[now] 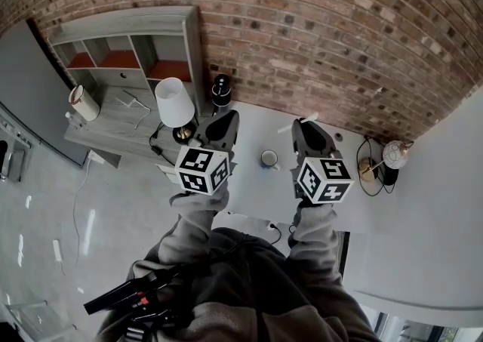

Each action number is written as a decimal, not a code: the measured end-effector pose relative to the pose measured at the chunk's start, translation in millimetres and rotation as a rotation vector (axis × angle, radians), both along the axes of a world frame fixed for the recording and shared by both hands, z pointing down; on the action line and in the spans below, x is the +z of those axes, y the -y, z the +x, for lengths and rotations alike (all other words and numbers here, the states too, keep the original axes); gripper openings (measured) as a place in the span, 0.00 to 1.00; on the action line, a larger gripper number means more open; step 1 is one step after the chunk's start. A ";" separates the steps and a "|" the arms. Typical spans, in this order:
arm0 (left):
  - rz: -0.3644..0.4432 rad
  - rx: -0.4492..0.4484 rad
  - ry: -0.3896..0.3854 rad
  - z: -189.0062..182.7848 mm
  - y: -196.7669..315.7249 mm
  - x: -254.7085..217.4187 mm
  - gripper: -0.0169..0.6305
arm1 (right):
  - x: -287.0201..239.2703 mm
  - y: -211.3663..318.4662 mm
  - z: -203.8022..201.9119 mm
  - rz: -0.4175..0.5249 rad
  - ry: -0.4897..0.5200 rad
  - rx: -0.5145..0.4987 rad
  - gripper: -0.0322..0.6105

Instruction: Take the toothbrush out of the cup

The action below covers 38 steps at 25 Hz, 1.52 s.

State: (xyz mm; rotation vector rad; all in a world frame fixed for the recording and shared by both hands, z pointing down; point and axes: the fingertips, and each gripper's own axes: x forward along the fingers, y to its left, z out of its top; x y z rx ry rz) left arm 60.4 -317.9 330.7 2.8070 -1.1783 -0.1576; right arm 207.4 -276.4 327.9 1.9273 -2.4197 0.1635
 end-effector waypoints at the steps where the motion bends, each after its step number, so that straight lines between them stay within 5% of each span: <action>1: 0.007 0.001 0.000 0.4 -0.1 -2.4 0.03 | -2.3 -0.3 0.0 0.005 -0.003 0.001 0.12; 38: 0.023 0.041 -0.007 19.4 -2.3 -11.1 0.03 | -10.7 -10.9 9.7 0.030 -0.039 0.022 0.12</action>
